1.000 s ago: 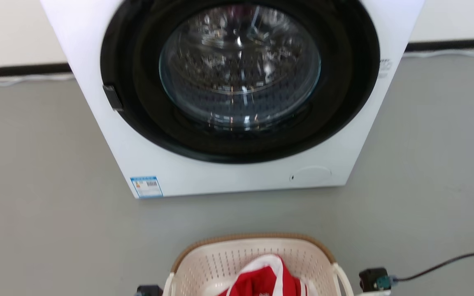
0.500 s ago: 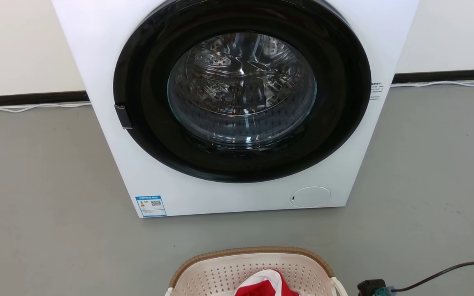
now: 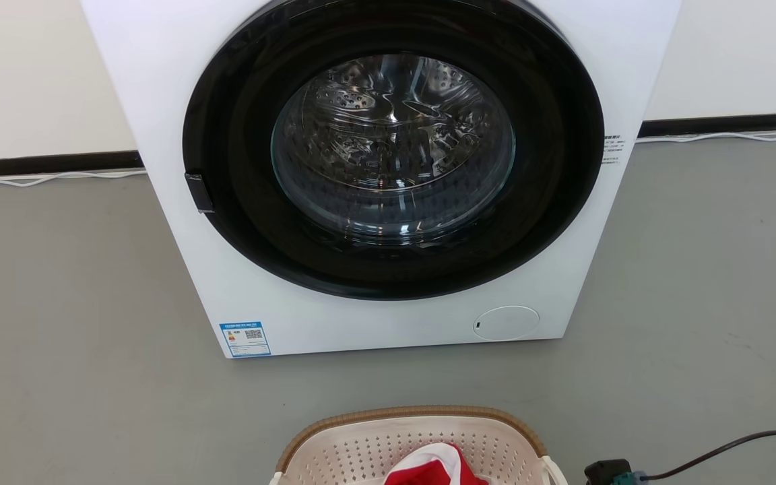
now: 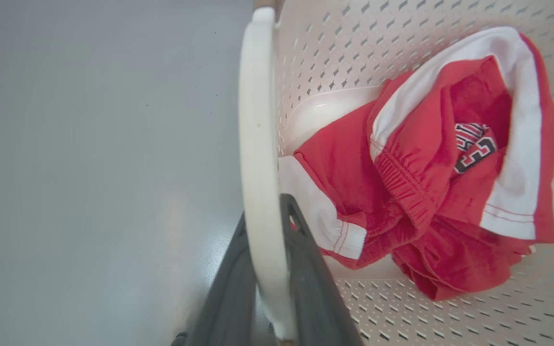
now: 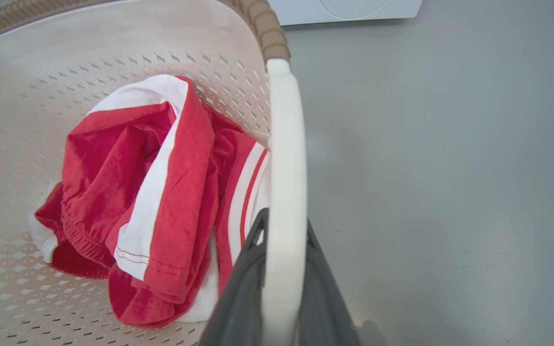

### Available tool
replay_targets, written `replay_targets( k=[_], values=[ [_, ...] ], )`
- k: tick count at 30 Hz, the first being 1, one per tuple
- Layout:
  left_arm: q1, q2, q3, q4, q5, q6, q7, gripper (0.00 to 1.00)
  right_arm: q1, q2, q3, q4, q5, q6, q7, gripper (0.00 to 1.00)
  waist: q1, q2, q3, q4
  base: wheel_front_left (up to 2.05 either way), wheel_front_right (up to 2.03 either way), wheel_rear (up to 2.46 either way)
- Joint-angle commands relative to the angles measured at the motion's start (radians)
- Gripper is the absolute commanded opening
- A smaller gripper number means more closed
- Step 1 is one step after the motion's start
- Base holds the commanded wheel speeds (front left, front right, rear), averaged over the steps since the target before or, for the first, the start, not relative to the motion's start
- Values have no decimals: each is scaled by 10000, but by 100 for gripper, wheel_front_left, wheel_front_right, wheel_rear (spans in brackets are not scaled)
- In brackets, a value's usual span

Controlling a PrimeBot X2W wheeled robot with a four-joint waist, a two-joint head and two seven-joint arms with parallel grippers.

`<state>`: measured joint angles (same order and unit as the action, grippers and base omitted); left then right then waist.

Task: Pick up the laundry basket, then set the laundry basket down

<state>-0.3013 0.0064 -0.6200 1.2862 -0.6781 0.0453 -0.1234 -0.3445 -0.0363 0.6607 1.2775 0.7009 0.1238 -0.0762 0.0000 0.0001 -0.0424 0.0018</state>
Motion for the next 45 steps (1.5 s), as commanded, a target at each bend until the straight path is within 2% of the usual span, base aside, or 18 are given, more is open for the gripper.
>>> replay_targets(
  k=[1,17,27,35,45],
  values=[
    [-251,438,231,-8,-84,239,-183,0,-146,-139,252,3,51,69,-172,0,0,-1,2,-1,0,0,0],
    [-397,438,53,9,-331,240,-289,0,-437,-139,619,84,349,69,-353,0,0,-1,264,36,0,0,0],
    [-946,453,-15,20,-358,283,-452,0,-1029,-139,710,109,459,69,-543,0,0,-1,1113,12,0,0,0],
    [-2187,535,-122,24,-250,296,-520,0,-2231,-139,541,127,417,69,-787,0,0,-1,2563,121,0,0,0],
    [-3875,530,-165,5,-184,361,-730,0,-3824,-139,-252,131,-327,69,-1013,0,0,-1,4658,326,0,0,0]
  ],
)
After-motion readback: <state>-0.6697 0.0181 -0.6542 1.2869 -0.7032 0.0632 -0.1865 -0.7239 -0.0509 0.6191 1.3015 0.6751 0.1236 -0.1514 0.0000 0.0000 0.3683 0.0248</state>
